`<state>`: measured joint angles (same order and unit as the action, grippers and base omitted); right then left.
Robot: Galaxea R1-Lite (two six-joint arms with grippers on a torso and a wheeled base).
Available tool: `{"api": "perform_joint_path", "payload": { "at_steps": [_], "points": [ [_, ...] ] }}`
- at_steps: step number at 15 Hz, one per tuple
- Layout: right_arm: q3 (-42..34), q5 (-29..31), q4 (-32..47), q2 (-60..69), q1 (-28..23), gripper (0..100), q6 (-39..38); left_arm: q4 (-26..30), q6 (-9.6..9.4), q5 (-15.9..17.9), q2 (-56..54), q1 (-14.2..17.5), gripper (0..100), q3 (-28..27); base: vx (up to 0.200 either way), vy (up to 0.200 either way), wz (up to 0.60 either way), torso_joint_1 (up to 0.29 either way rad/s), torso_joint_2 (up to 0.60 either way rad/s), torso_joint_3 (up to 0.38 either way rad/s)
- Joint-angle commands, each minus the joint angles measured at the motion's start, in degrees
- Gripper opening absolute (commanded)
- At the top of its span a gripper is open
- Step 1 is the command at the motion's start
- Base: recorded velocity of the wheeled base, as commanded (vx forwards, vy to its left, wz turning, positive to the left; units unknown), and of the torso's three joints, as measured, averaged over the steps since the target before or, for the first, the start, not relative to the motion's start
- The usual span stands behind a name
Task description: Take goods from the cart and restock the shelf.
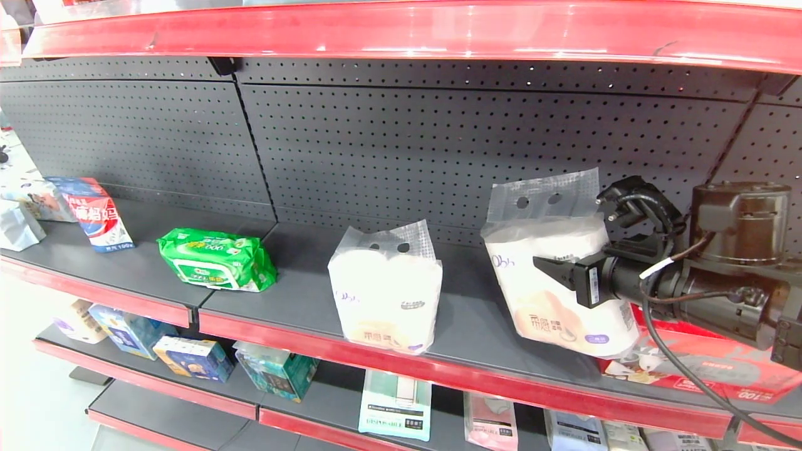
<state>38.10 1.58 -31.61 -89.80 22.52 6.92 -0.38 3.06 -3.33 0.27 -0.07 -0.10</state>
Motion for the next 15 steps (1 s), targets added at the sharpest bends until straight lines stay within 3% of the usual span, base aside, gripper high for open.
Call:
{"api": "perform_joint_path", "payload": {
  "at_steps": [1, 10, 15],
  "points": [
    [0.4, 0.0, 0.0, -0.2, 0.0, 0, 0.0, -0.1, 0.10, 0.0, -0.2, 0.0, 100, 0.1, 0.000, 0.000, 0.00, 0.000, 0.00, 0.000],
    [6.9, -0.5, -2.8, -7.4, -0.1, 0, -0.2, -0.1, 0.02, 0.0, -0.2, 0.0, 100, 0.1, 0.000, 0.000, 0.00, 0.000, 0.00, 0.000],
    [11.7, -7.6, -6.5, -14.9, -2.8, 0, 0.7, -0.1, 0.02, 0.0, -0.2, 0.0, 100, 0.1, 0.000, 0.000, 0.00, 0.000, 0.00, 0.000]
  ]
}}
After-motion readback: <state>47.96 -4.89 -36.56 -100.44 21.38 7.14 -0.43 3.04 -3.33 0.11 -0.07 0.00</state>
